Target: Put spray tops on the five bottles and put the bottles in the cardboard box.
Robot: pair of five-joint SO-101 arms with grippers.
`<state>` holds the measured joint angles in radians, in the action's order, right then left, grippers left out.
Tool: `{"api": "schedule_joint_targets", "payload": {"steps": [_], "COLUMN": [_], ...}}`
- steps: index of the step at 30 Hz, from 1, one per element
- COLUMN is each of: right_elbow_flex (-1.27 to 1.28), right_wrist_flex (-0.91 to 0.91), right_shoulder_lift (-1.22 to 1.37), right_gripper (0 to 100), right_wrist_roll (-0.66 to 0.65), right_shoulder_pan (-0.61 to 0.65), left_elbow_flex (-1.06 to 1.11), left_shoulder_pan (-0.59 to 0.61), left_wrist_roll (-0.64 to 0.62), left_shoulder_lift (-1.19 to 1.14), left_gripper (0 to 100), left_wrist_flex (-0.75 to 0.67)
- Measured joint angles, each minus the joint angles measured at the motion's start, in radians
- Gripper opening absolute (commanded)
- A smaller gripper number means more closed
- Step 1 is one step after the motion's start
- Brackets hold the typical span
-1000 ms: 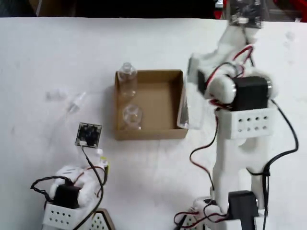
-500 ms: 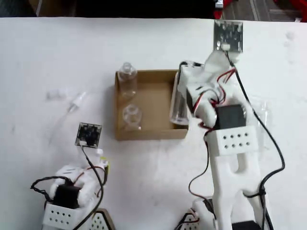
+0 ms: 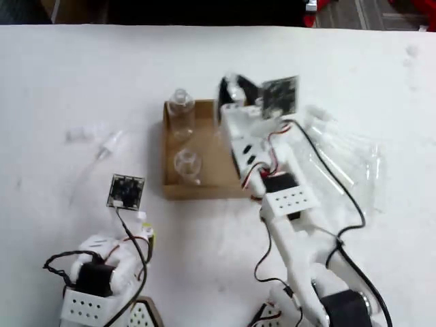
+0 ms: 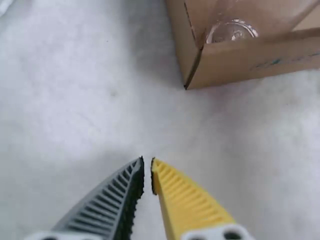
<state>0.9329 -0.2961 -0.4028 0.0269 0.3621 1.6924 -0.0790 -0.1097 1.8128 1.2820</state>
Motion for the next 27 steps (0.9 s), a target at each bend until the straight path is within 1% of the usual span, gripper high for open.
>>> {"api": "schedule_joint_targets", "payload": {"steps": [2, 4, 9, 18, 21, 27], "right_elbow_flex": [0.044, 0.087, 0.161, 0.166, 0.166, 0.215], "right_wrist_flex": [-0.092, -0.193, -0.463, -0.799, -0.87, -0.896], "right_shoulder_lift": [0.037, 0.074, 0.195, 0.486, 0.531, 0.539], "right_gripper": [1.6, 1.6, 1.6, 1.6, 1.6, 1.6], "right_wrist_roll": [-0.069, -0.1, -0.104, -0.095, -0.095, -0.095], "right_shoulder_pan": [0.017, 0.017, 0.015, 0.029, 0.038, 0.043], "left_elbow_flex": [0.0, 0.0, 0.0, 0.0, 0.0, 0.0], "left_shoulder_pan": [0.0, 0.0, 0.0, 0.0, 0.0, 0.0], "left_wrist_roll": [0.0, 0.0, 0.0, 0.0, 0.0, 0.0], "left_shoulder_lift": [0.0, 0.0, 0.0, 0.0, 0.0, 0.0], "left_gripper": [3, 3, 3, 3, 3, 3], "left_wrist_flex": [0.0, 0.0, 0.0, 0.0, 0.0, 0.0]}}
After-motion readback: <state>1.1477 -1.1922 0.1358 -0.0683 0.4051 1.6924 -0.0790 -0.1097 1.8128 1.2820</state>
